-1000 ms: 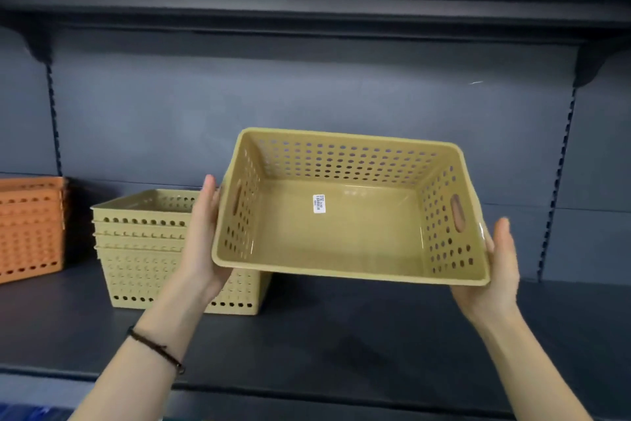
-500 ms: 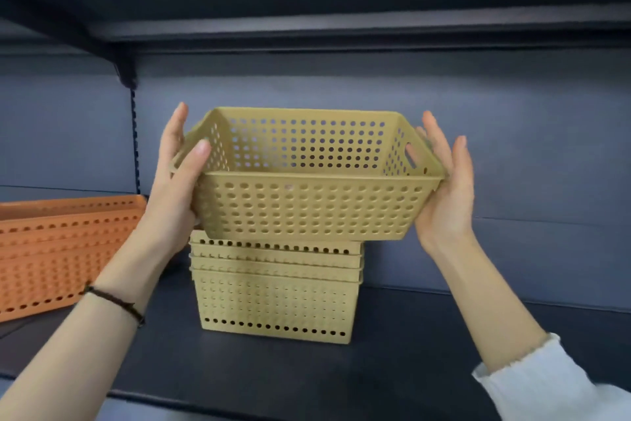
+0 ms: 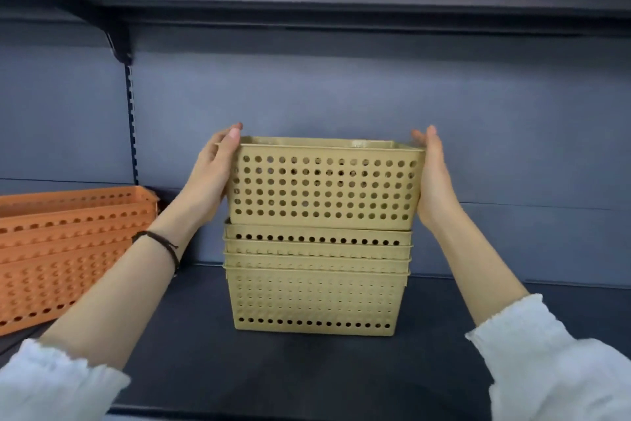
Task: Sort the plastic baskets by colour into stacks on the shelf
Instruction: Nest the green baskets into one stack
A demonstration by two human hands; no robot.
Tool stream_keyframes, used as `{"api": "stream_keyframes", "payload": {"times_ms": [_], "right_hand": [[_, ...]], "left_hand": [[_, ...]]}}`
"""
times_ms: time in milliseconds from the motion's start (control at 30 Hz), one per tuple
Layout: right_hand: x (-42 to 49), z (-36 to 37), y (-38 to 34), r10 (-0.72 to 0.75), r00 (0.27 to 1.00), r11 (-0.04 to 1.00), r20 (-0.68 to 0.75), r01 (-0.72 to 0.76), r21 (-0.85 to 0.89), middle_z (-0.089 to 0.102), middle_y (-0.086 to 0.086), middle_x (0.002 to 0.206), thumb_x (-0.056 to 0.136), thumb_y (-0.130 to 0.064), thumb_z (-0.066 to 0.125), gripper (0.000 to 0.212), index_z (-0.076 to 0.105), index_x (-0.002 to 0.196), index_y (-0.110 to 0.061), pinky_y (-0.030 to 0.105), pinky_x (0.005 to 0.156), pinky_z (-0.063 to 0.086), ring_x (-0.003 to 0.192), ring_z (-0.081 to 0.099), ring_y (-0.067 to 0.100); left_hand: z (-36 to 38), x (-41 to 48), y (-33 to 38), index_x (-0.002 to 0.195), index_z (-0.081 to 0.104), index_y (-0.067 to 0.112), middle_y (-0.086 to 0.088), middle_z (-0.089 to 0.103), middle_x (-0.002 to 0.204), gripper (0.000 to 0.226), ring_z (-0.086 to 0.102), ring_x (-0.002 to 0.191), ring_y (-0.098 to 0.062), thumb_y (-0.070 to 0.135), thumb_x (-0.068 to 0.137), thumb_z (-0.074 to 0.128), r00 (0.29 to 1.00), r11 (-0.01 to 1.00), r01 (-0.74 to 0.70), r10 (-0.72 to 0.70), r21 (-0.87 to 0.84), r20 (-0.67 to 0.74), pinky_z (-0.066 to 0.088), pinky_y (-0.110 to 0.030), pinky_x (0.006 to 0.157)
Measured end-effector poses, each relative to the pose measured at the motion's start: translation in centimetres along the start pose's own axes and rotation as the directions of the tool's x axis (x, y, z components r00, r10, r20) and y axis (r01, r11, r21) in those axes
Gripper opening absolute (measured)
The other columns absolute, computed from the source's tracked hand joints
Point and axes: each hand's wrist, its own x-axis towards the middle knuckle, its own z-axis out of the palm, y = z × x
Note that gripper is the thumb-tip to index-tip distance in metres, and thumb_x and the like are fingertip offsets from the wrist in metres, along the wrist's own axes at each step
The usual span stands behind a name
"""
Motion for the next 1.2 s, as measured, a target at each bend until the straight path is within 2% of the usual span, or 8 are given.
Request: {"api": "stream_keyframes", "payload": {"times_ms": [100,333,433,533,633,867,1067,1200], "right_hand": [[-0.2,0.8,1.3,0.058,0.998,0.990,0.002,-0.057,-0.131,0.062,-0.008,0.088,0.099,-0.052,0.027,0.041,0.058,0.103,-0.026,0.028,0.073,0.047,0.079,0.058,0.005],[-0.9,-1.1,4.7,0.033,0.999,0.889,-0.022,-0.039,-0.456,0.046,0.001,0.147,0.085,-0.066,0.033,0.074,0.040,0.145,-0.023,0.046,0.113,0.028,0.138,0.036,0.021],[-2.6,-1.6,6.2,0.046,0.999,0.902,0.008,-0.038,-0.430,0.046,-0.006,0.143,0.098,-0.048,0.035,0.052,0.043,0.143,-0.024,0.027,0.101,0.030,0.129,0.044,0.012],[-3.5,-1.9,6.8,0.048,0.998,0.897,0.039,-0.025,-0.442,0.053,-0.012,0.120,0.101,-0.042,0.030,0.032,0.049,0.126,-0.037,0.021,0.084,0.033,0.099,0.052,0.001],[-3.2,-2.1,6.8,-0.009,1.000,0.874,0.026,0.020,-0.485,0.054,-0.007,0.128,0.101,-0.035,0.028,0.039,0.052,0.131,-0.029,0.022,0.081,0.037,0.113,0.048,0.010],[-4.8,-2.3,7.4,-0.073,0.996,0.885,-0.043,0.045,-0.464,0.054,-0.006,0.136,0.093,-0.040,0.025,0.050,0.048,0.137,-0.033,0.038,0.105,0.038,0.126,0.047,0.014],[-6.2,-1.4,6.2,0.207,0.978,0.965,0.011,-0.202,-0.166,0.070,-0.005,0.106,0.092,-0.062,0.033,0.032,0.061,0.098,-0.046,0.039,0.087,0.049,0.097,0.063,0.014],[-6.4,-1.2,5.6,0.280,0.960,0.948,-0.001,-0.276,-0.158,0.072,0.000,0.099,0.091,-0.063,0.034,0.035,0.062,0.089,-0.041,0.035,0.076,0.051,0.087,0.065,0.015]], "left_hand": [[-0.4,1.1,-1.4,0.128,0.051,0.023,-0.002,0.064,0.122,0.046,0.061,0.115,-0.017,0.051,0.092,0.048,0.990,0.990,0.139,-0.139,-0.038,0.016,0.048,-0.037,0.097],[-2.9,-1.8,-5.8,0.113,0.063,0.026,0.011,0.066,0.107,0.026,0.060,0.102,-0.003,0.039,0.097,0.048,0.985,0.971,0.085,-0.115,0.223,0.127,0.043,-0.014,0.080],[-2.7,-2.9,-7.2,0.120,0.061,0.024,0.008,0.061,0.122,0.027,0.055,0.101,0.004,0.033,0.097,0.050,0.986,0.982,0.102,-0.120,0.157,0.113,0.042,-0.003,0.072],[-1.2,-3.9,-7.9,0.102,0.062,0.024,0.005,0.046,0.144,0.013,0.040,0.135,-0.006,0.027,0.097,0.050,0.993,0.993,0.119,-0.119,0.009,0.012,0.032,-0.016,0.099],[-0.5,-4.3,-7.8,0.096,0.058,0.025,0.008,0.037,0.150,0.009,0.029,0.142,-0.006,0.026,0.097,0.049,0.990,0.989,0.136,-0.138,-0.059,-0.018,0.020,-0.023,0.104],[-0.8,-5.9,-7.1,0.108,0.056,0.017,0.007,0.028,0.158,0.014,0.031,0.136,-0.002,0.019,0.098,0.046,0.997,0.997,0.058,-0.059,-0.045,-0.040,0.025,-0.006,0.089],[-0.3,-6.9,-5.6,0.099,0.059,0.034,0.006,0.034,0.156,0.009,0.034,0.138,-0.006,0.033,0.096,0.050,0.988,0.992,0.118,-0.121,-0.038,-0.092,0.027,-0.026,0.109],[-0.4,-7.7,-4.3,0.095,0.060,0.038,-0.001,0.056,0.137,0.014,0.057,0.117,-0.018,0.050,0.090,0.054,0.966,0.968,0.242,-0.246,-0.060,-0.081,0.047,-0.030,0.084]]}}
